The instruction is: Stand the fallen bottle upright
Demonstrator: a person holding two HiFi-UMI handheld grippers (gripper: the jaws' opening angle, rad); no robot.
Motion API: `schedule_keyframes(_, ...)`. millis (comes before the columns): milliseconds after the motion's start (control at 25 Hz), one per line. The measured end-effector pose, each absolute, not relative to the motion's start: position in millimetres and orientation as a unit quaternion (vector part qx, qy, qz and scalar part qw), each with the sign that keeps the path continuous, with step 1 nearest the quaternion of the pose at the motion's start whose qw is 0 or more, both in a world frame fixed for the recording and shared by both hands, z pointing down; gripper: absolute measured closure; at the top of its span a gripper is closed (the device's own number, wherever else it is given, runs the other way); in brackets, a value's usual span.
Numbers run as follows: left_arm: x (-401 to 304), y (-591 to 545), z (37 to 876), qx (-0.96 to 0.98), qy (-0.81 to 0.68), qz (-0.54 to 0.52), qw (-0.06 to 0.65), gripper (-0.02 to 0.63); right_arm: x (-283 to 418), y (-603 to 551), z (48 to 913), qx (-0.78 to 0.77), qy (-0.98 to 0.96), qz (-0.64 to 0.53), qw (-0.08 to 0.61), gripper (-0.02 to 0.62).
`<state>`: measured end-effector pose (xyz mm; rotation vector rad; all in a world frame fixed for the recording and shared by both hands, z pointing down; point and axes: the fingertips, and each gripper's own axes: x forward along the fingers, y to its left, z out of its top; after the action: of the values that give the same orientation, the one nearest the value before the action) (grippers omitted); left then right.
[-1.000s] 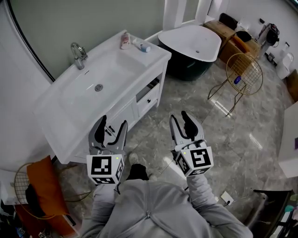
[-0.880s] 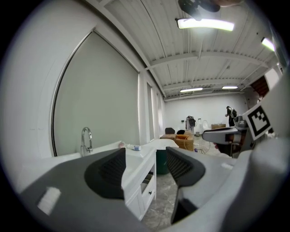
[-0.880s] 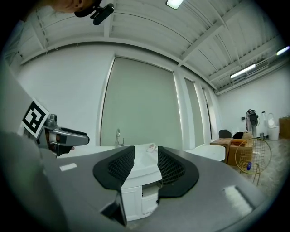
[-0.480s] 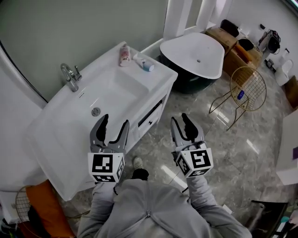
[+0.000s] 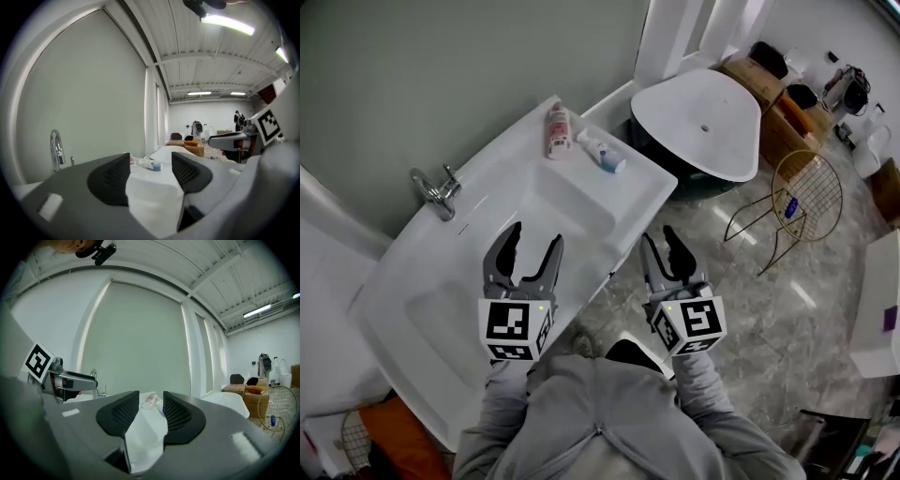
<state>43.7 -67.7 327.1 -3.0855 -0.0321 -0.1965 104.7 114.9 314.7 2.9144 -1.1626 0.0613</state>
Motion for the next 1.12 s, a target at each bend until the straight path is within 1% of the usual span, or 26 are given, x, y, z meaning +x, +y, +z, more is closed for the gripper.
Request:
schedule_keyframes(360, 102, -108, 338, -0.997, 0.018, -0.068, 0.006, 0.305, 173, 70, 320, 0.918, -0.396, 0.028, 0.010, 0.454)
schedule_keyframes(720, 188, -135, 355, -0.993, 0.069, -0.093, 0.001, 0.305, 268, 28, 323, 0.888, -0.460, 0.033, 0.007, 0.454)
schedule_keyframes(1120, 303, -154, 370, -0.981, 0.099, -0.159, 0.044, 0.304, 345, 19, 342, 0.853, -0.517, 0.070, -0.005, 0.454)
